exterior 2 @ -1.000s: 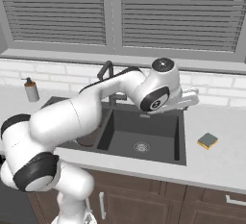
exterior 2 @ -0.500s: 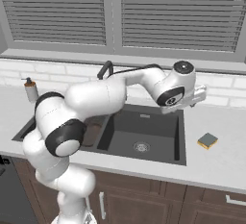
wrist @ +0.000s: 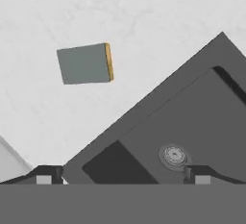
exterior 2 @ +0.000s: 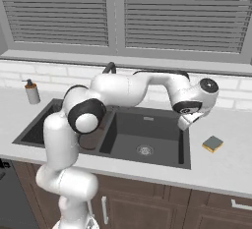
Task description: Pick the pan and sponge and place them into the sink. Then turn on the water.
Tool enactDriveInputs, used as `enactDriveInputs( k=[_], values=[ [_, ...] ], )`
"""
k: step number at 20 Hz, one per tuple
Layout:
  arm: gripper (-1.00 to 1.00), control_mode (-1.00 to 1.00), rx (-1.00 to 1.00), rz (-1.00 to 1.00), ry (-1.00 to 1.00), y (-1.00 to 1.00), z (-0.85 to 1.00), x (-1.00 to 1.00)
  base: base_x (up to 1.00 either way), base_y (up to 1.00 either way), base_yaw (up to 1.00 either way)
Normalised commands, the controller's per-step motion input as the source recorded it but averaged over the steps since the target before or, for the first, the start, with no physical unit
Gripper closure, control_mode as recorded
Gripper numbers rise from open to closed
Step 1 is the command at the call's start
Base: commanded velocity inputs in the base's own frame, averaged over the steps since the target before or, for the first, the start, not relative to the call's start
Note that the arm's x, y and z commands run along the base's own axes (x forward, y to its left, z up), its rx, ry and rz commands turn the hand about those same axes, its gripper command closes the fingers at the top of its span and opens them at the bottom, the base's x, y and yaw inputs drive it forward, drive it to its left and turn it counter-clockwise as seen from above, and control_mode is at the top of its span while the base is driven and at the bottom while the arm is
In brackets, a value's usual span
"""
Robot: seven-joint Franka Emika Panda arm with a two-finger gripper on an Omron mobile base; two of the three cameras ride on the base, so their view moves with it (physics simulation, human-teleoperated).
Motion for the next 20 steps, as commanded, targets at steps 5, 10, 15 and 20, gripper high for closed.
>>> enactDriveInputs(
  k=[5, 10, 15, 20],
  values=[
    [-1.0, -1.0, 0.0, 0.55, 0.09, -0.57, -0.23, 0.04, 0.0, 0.0, 0.0],
    [-1.0, -1.0, -0.08, 0.71, 0.18, -0.33, -0.38, 0.0, 0.0, 0.0, 0.0],
    [-1.0, -1.0, -0.16, 0.68, 0.19, -0.01, -0.38, 0.0, 0.0, 0.0, 0.0],
    [-1.0, -1.0, -0.21, 0.51, 0.01, 0.11, -0.55, 0.0, 0.0, 0.0, 0.0]
  ],
)
